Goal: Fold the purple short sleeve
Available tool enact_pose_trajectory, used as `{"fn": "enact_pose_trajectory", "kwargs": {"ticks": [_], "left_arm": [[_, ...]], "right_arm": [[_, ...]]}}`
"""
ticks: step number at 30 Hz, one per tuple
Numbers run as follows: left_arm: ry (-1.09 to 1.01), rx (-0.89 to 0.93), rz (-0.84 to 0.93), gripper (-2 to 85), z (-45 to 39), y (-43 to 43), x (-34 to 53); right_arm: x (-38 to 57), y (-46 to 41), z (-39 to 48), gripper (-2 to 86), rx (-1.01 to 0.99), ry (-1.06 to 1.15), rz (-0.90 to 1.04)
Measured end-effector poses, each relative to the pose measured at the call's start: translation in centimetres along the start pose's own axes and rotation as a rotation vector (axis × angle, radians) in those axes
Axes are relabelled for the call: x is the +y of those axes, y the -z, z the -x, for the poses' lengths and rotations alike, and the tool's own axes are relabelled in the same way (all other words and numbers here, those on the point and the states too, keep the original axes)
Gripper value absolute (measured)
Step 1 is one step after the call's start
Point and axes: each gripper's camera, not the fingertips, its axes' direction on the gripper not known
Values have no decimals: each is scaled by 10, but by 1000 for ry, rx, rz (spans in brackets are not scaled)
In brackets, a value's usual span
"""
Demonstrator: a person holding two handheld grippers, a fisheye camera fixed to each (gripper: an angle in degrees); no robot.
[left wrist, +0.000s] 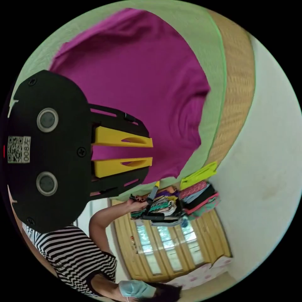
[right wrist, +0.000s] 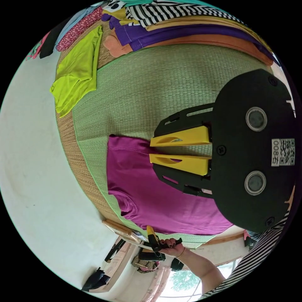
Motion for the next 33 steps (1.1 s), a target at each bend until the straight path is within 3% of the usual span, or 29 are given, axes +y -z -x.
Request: {"fn": "enact_pose_trajectory", "kwargs": {"ticks": [8,19,23,33], "left_arm": [[-368,23,205,84,-77,-153,-132],[-616,-265,437,57,-120,-298,-207],[-595,-252,400,22,-114,-307,-213],[-403,18,132,13,-62,-252,-205]], "right_arm": [[0,-16,-11,59,42,-16,-4],[8,-27,-25,46,14,3,-34],[11,-31,-32,21,-12,11,-39],[28,-20,11,5,34,192,-128]]}}
